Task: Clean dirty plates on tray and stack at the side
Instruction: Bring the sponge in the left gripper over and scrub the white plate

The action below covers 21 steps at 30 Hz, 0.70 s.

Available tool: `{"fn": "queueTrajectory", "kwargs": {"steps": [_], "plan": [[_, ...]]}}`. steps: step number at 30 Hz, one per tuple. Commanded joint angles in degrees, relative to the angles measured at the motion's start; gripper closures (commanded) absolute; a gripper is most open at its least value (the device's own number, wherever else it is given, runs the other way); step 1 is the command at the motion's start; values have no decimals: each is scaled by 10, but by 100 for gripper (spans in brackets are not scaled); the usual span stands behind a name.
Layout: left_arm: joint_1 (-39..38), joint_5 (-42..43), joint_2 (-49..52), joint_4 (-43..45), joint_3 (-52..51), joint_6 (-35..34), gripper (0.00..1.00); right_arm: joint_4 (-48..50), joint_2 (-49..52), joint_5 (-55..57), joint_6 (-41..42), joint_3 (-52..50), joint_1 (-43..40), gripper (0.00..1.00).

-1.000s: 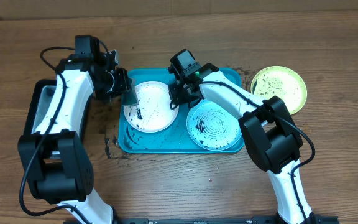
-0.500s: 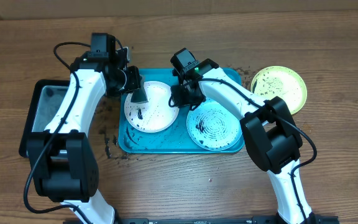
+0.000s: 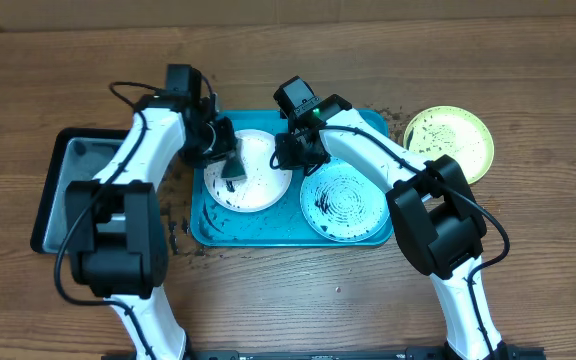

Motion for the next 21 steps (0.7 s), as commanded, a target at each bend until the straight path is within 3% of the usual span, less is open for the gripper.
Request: {"fn": "queueTrajectory", "kwargs": {"steps": [1, 6, 15, 21], "plan": [[-16, 29, 17, 3, -3, -16, 96, 6, 8, 14, 52, 10, 1, 96], [-33, 22, 17, 15, -3, -16, 96, 16, 8, 14, 92, 10, 1, 96], [-43, -89, 17, 18, -13, -27, 96, 19, 8, 14, 108, 10, 1, 96], [-43, -105, 17, 75, -58, -26, 96, 18, 8, 14, 108, 10, 1, 96]]}}
